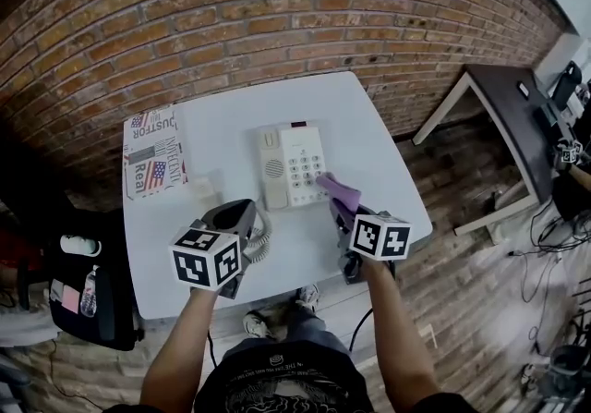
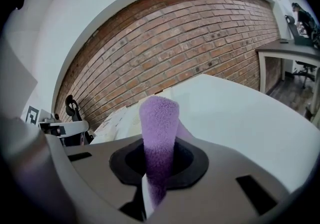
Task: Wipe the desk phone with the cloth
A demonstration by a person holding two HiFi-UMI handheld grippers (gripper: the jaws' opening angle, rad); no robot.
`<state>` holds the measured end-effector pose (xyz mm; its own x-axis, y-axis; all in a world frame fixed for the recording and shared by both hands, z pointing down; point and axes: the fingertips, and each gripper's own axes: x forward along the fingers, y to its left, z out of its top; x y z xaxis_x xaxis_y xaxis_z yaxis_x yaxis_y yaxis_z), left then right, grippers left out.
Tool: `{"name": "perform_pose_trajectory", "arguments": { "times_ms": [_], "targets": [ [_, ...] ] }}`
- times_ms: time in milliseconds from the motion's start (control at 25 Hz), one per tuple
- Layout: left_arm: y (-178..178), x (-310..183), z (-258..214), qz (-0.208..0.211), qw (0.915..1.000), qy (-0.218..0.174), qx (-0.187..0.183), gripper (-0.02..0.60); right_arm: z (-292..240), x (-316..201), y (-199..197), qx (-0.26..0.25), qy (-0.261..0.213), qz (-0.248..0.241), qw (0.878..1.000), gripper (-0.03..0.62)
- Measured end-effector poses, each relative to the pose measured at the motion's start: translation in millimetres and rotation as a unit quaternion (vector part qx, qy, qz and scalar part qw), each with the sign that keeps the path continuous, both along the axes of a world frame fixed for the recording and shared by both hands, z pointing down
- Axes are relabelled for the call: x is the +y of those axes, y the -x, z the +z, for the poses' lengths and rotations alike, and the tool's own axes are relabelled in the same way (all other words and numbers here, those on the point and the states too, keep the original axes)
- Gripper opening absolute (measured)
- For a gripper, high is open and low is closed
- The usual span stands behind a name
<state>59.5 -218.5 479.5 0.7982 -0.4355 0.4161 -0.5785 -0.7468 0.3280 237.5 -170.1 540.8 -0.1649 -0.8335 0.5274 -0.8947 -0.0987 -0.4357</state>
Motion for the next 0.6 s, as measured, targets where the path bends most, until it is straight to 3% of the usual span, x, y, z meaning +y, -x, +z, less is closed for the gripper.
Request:
{"name": "perform_pose_trajectory", "arguments": {
  "times_ms": [240,600],
  "targets": [
    [6,1,-5,0.001,1.0,-0.003,0.007,0.006,-1,2,-3,-0.043,-0.007,0.051,0.998,0.045],
    [25,7,-6,0.003,0.9999,-0.003,0.009,0.006,2,-1,38,-0.057,-0.011,0.044,0.997,0.046]
  ]
}}
